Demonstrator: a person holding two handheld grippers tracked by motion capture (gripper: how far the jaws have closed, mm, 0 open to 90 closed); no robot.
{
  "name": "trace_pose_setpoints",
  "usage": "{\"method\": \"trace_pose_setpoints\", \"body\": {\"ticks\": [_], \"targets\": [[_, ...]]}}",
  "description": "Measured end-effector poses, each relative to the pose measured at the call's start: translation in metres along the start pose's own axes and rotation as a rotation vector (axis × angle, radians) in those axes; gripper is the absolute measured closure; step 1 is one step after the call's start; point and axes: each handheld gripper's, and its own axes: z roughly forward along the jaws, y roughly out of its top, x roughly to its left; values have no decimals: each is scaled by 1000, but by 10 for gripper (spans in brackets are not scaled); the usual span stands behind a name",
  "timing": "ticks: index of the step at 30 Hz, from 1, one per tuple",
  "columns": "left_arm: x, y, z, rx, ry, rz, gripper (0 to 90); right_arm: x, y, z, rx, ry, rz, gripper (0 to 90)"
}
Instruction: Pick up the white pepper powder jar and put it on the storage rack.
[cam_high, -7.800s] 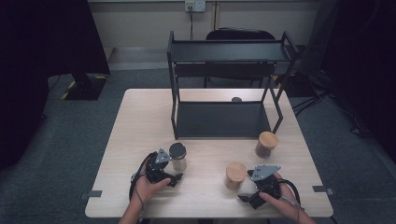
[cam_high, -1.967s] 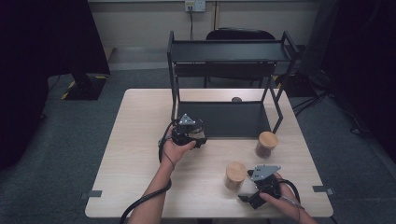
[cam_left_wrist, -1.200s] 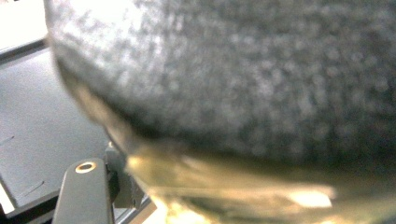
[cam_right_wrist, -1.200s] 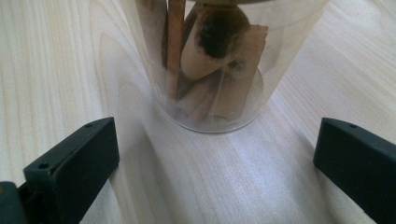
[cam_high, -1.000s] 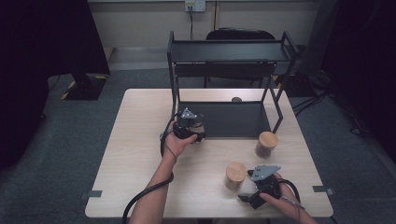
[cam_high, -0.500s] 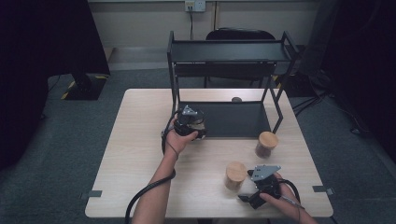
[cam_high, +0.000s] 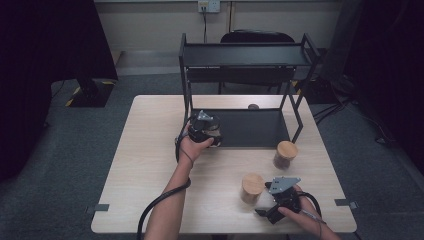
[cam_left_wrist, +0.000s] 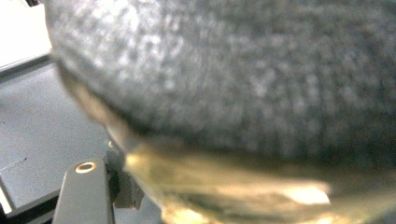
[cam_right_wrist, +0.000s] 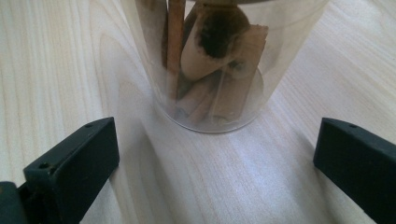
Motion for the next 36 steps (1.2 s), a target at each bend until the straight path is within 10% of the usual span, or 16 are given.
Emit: {"method": "trace_pose_setpoints", "body": {"ticks": [36], "targets": [[11, 9, 26, 21, 76, -21, 312, 0, 0, 0, 0, 0, 0, 0]]}}
